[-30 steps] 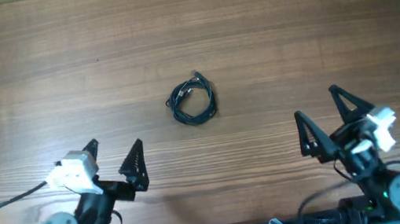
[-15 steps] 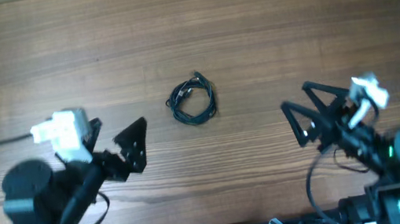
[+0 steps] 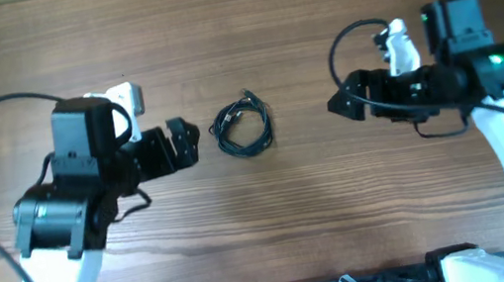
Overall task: Untangle cables
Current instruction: 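Move both grippers forward toward the coiled black cable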
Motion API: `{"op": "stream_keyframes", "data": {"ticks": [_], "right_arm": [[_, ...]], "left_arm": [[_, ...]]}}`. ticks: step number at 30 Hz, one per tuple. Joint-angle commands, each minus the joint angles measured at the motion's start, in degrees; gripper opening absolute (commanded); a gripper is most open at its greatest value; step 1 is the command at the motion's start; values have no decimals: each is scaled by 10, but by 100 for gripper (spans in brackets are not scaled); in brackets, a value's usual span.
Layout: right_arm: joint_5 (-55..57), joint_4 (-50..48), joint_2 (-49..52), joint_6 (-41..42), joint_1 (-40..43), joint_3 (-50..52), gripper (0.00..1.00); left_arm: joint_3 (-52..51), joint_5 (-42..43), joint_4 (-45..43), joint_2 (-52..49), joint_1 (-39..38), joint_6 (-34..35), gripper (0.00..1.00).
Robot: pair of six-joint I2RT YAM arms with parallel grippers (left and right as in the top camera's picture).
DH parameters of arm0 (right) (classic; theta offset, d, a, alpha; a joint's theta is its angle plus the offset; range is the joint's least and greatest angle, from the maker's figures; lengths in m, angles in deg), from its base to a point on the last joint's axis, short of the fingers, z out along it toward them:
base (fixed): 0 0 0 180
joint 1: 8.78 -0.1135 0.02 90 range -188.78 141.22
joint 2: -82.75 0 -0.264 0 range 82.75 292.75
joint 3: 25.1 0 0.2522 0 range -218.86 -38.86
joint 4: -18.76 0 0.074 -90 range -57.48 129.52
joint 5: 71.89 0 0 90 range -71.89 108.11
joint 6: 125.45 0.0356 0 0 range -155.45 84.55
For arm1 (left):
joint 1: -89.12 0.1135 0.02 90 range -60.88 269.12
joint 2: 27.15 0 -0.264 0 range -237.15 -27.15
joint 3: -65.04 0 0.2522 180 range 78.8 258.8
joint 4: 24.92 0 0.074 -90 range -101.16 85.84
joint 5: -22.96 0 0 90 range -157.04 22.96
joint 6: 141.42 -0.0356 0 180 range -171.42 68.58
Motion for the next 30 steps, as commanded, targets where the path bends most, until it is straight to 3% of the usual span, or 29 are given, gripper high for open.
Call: {"op": "stream_keyframes", "data": {"ticks": [1, 3, 4, 5, 7, 10, 11, 13, 15, 16, 18, 23, 30], "right_arm": [[73, -11, 48, -36, -55, -9, 100], [143, -26, 66, -19, -86, -9, 100], [171, -33, 70, -9, -100, -9, 100], [188, -41, 70, 5, -111, -9, 100], [187, -54, 70, 19, -125, -9, 100], [187, -53, 70, 29, -132, -9, 100], [187, -52, 70, 29, -134, -9, 100], [187, -49, 70, 28, -134, -9, 100], [184, -47, 70, 28, -134, -9, 100], [177, -45, 70, 29, -134, -9, 100], [172, -41, 70, 29, -134, -9, 100], [172, -30, 70, 30, -134, -9, 100], [170, -16, 70, 30, -134, -9, 100]], "left_arm": [[10, 7, -9, -65, -3, 7, 100], [10, 11, -8, -120, -4, 7, 84], [10, 11, -9, -141, -4, 7, 85], [10, 11, -12, -170, -4, 7, 96], [10, 6, -21, -223, -5, 7, 95], [10, 9, -44, -291, -9, 10, 78], [10, 11, -54, -312, -12, 12, 67], [10, 11, -75, -343, -21, 12, 54], [10, 6, -98, -366, -30, 12, 54], [10, 3, -113, -377, -36, 12, 63], [10, -9, -134, -396, -46, 29, 68], [10, -65, -154, -425, -60, 110, 68], [9, -111, -178, -445, -73, 145, 70]]}}
